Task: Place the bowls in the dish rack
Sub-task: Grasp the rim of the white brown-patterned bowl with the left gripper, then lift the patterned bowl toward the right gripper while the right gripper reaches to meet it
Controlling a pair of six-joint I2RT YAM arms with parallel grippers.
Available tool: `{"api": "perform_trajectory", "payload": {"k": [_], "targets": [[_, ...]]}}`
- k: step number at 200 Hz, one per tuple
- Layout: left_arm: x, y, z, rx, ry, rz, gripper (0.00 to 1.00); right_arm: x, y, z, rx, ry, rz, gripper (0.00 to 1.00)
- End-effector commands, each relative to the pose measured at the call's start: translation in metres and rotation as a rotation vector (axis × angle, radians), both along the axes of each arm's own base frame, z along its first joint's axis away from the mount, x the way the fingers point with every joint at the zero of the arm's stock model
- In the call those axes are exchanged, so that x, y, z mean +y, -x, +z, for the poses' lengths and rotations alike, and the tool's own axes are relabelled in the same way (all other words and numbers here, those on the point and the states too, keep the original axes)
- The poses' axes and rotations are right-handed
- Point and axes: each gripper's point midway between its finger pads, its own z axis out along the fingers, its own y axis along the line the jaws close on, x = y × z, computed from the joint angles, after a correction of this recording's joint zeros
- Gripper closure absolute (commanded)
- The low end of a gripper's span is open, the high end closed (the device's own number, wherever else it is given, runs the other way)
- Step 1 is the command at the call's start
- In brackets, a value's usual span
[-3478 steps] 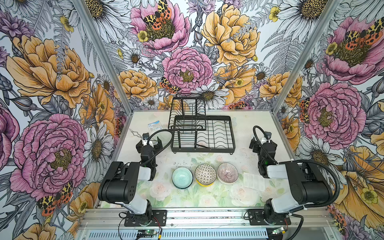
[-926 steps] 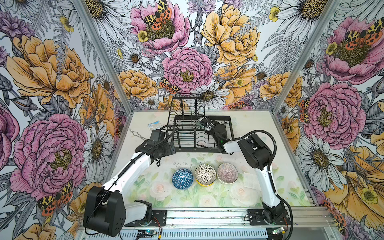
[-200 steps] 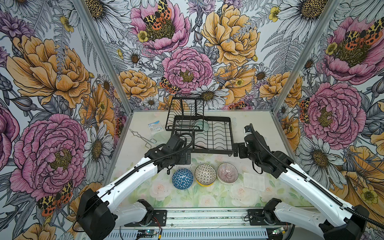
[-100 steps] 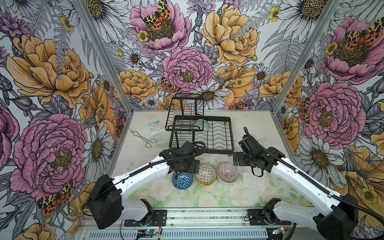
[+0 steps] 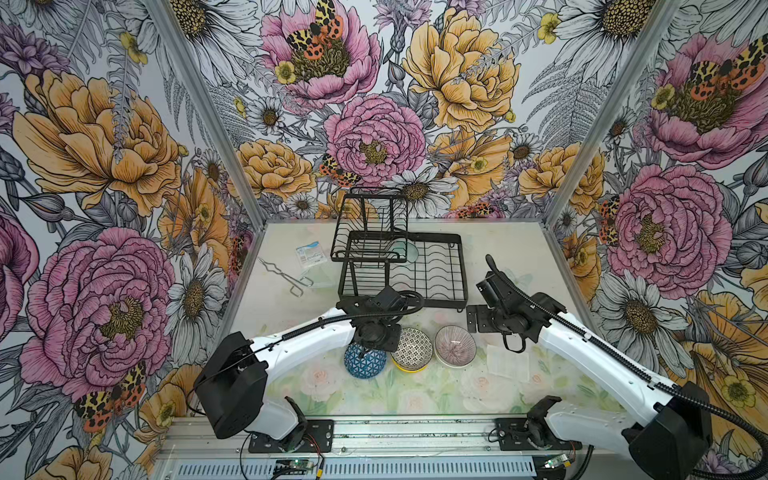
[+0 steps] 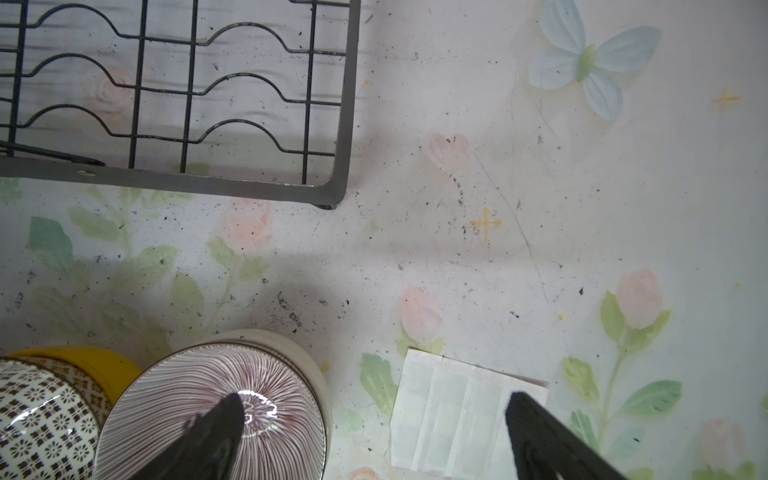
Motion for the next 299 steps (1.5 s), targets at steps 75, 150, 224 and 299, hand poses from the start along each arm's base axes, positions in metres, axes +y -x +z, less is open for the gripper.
{"api": "perform_trajectory", "payload": {"k": [75,150,224,299], "targets": [[-0.016,-0.001,0.01,0.004,0.052,-0.023,0.89,-0.004,0.0,-0.01,0.014,0.007,0.006,0.01],[-0.017,-0.001,0.012,0.003,0.056,-0.023,1.0,-0.006,0.0,-0.013,0.019,0.013,0.011,0.01],[-0.008,-0.012,0.049,-0.103,0.12,-0.016,1.0,0.001,-0.001,-0.005,0.005,-0.022,0.035,0.01],[-0.004,-0.04,0.09,-0.252,0.126,-0.007,1.0,0.057,-0.008,0.055,-0.096,-0.305,0.225,0.02]]}}
